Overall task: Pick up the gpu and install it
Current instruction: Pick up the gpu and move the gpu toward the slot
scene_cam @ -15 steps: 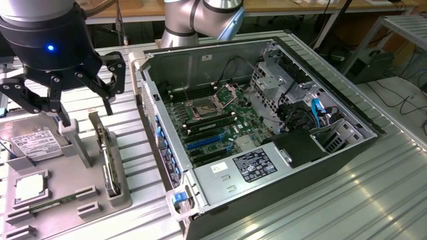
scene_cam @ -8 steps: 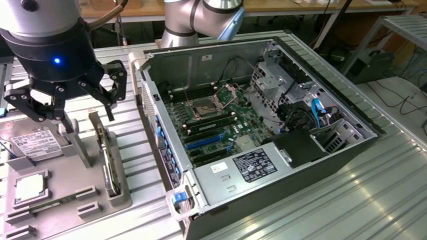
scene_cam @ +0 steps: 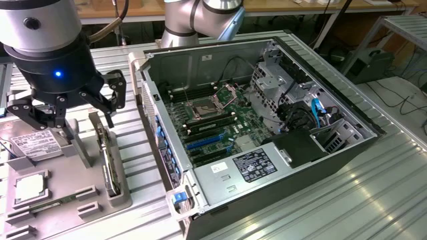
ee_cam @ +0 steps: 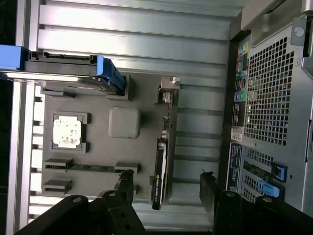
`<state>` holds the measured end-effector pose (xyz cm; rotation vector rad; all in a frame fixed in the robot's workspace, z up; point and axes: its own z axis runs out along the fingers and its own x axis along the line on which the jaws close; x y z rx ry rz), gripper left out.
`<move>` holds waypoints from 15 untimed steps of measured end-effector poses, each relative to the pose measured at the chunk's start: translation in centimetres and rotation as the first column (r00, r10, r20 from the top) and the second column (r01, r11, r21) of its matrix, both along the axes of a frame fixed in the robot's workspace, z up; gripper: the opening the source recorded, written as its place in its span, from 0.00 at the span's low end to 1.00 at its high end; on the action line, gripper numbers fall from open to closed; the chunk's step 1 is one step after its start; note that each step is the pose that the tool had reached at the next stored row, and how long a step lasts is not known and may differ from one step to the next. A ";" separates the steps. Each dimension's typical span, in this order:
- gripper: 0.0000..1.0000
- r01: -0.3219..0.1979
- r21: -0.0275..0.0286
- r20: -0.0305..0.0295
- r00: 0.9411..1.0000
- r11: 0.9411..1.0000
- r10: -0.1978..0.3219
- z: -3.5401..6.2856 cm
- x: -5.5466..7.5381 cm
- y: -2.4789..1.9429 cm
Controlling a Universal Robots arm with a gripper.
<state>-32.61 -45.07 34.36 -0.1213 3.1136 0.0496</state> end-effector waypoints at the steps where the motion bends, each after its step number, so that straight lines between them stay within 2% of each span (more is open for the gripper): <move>1: 0.66 0.000 0.000 0.000 1.000 1.000 0.000 -0.18 0.0 0.00; 11: 0.66 0.000 0.000 -0.001 1.000 1.000 0.000 -2.10 -0.1 -0.01; 15: 0.66 0.000 0.000 -0.001 1.000 1.000 0.000 -2.84 -0.1 -0.32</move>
